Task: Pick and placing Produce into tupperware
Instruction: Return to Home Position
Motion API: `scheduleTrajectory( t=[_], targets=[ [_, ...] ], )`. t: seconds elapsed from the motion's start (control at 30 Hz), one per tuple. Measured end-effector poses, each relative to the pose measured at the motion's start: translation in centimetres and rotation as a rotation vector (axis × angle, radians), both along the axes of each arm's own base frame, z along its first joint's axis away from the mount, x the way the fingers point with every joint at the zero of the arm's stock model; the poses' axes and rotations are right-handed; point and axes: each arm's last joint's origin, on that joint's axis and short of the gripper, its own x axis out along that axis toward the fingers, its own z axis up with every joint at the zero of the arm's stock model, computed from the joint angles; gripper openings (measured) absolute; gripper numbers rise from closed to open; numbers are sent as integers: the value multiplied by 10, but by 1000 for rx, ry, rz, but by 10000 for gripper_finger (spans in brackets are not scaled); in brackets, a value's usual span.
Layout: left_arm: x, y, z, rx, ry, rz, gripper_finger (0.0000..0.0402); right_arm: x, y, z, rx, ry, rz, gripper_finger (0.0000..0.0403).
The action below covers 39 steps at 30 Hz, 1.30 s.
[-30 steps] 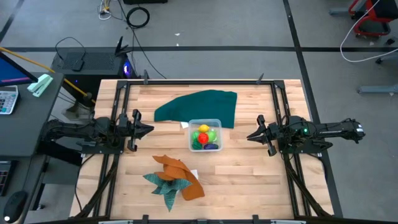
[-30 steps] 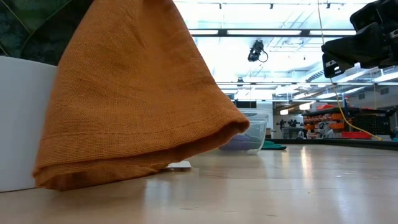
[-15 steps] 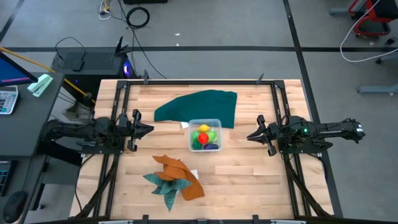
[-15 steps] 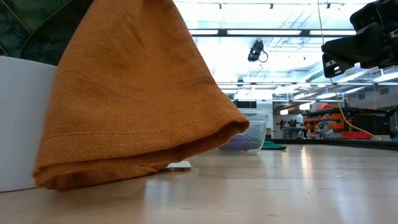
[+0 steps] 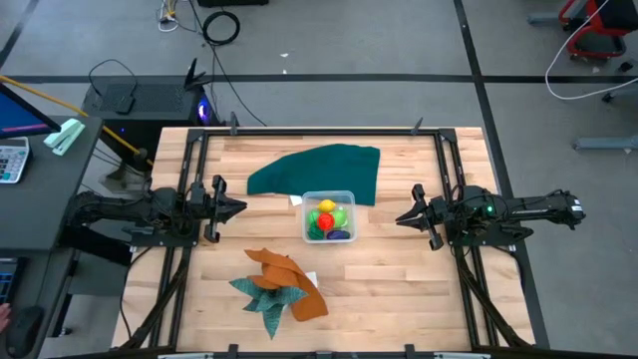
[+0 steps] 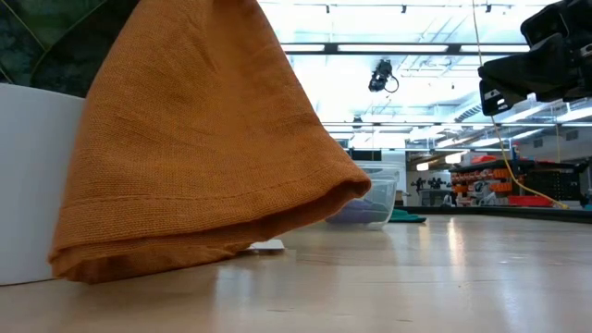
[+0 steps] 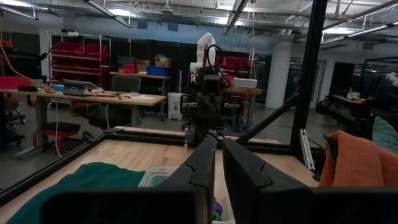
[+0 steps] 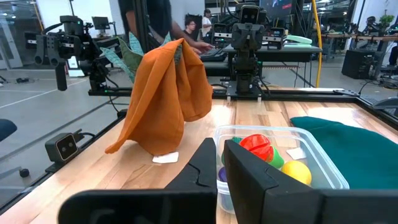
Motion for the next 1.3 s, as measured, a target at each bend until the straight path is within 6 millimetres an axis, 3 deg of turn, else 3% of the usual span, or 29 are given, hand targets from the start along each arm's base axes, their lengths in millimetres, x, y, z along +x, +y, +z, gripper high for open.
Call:
scheduleTrajectory(
  t=[0.97,1.3],
  targets=[
    [0,0,0,0,0,0,28,0,0,0,0,0,0,0],
    [0,0,0,0,0,0,40,0,0,0,0,0,0,0]
  ],
)
